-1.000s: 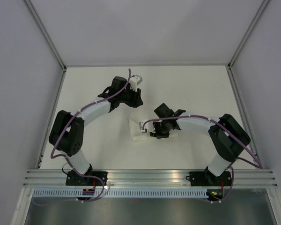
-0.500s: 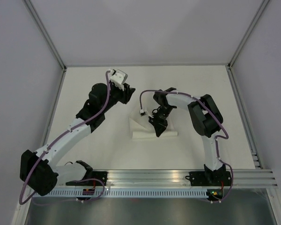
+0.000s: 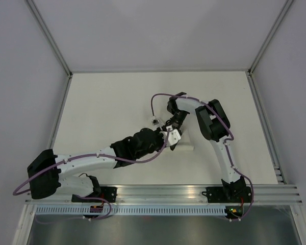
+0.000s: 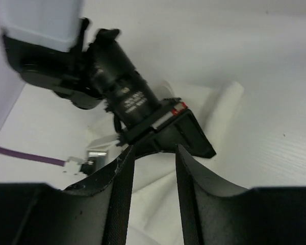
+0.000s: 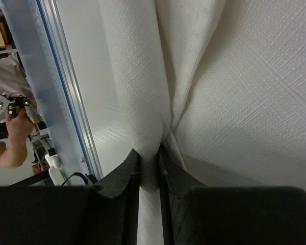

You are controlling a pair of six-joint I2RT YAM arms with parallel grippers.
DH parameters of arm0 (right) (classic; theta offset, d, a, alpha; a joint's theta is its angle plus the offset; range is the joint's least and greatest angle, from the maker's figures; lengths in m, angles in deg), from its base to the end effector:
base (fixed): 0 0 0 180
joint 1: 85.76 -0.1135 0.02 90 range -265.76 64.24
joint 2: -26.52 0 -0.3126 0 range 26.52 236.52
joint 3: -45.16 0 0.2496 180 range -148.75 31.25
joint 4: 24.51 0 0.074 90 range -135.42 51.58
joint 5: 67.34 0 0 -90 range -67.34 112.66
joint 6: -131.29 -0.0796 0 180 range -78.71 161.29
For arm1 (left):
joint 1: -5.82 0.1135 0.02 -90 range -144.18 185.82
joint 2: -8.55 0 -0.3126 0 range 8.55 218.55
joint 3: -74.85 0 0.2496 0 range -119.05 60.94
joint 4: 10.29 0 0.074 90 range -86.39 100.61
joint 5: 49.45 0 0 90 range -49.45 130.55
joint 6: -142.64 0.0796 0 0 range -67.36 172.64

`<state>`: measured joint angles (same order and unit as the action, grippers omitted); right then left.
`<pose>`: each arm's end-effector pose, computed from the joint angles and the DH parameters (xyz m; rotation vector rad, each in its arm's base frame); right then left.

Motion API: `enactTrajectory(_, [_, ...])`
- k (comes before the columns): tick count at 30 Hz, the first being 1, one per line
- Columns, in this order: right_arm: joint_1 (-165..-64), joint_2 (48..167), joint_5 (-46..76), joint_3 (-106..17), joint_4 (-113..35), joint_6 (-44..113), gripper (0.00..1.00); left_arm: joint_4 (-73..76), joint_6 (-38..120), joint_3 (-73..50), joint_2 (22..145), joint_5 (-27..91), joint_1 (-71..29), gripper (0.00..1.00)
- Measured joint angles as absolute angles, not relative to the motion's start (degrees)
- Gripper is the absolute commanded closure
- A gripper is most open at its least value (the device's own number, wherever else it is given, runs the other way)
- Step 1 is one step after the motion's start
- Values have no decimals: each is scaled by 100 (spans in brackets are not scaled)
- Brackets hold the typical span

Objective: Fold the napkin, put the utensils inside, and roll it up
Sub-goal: Roll the napkin with the utensil

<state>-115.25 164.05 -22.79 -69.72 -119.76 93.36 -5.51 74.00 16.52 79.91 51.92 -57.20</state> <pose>0.3378 0.2562 0.1137 1.4816 -2.1285 -1.1849 0.1537 -0.2674 0.3069 1.1629 1.4864 -0.3129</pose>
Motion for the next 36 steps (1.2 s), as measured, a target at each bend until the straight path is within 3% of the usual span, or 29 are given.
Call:
enactTrajectory(9, [-11510,16825,-2336,-7396,-12540,9332,83,-540,7877,1825,9606,5741,-6553,49])
enactTrajectory(28, [-11466,17067,-2430,-7605,-12822,9316,83,-1321,8148,1901,10655,5846,-6105,47])
enactTrajectory(30, [-11451,17094,-2465,-7619,-12850,9319,83,-1316,8154,1849,10707,5826,-6099,50])
enactTrajectory(32, [-11438,17109,-2493,-7621,-12863,9319,83,-1235,8156,1772,10753,5780,-6090,60])
enactTrajectory(33, [-11433,17118,-2495,-7630,-12877,9321,83,-1146,8156,1729,10782,5697,-6083,70])
enactTrajectory(36, [-11418,17163,-2489,-7680,-12931,9338,81,-831,8169,1512,10878,5590,-6057,83])
